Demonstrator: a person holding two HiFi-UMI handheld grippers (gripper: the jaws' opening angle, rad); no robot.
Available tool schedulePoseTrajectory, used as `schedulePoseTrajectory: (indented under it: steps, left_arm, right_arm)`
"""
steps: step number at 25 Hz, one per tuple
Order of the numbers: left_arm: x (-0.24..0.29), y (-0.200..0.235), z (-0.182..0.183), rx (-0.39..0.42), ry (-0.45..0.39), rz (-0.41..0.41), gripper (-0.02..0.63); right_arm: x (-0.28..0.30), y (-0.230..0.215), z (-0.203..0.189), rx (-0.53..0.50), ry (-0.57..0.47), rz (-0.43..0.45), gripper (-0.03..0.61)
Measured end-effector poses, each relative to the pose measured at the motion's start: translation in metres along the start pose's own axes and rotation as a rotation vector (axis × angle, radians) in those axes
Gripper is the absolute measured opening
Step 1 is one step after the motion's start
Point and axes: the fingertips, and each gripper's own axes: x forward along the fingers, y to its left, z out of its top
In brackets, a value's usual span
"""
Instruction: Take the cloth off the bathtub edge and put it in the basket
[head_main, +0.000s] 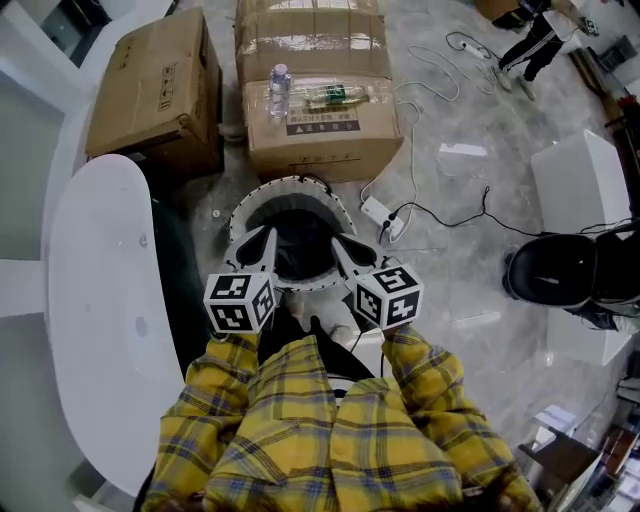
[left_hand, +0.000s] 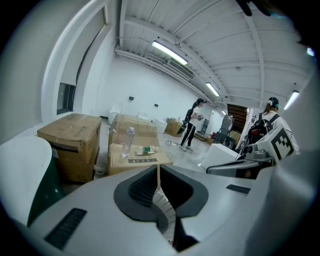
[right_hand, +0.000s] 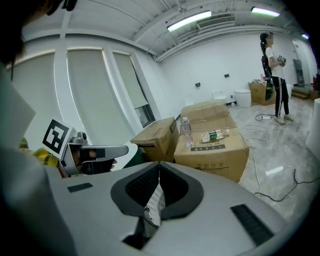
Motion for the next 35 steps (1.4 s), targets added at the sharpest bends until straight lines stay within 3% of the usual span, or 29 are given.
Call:
schedulePoseTrajectory:
  steps: [7,13,23,35]
  left_arm:
    - [-0.026,-0.012,0.037,0.059,-0.124,0.031,0.032]
    - [-0.045,-0.017,0.048,0.057,-0.177,0.068,0.032]
    - [-0.065,-0.011,0.049,0.043,-0.220,0.118,0.032]
    - [-0.080,-0.013,0.055,0.023,-0.247,0.122,0.032]
  right_arm:
    - [-0.023,0.008,0.031,-0.042,-0.096,0.011,0.026]
    - [-0.046,0.015,0.055,-0.077,-0.179,0.006,0.026]
    - [-0.061,0.024,0.065,-0.079,-0.236,0.023,0.026]
    - [-0.065,0.036,0.067,-0.063,-0.256,0.026,0.026]
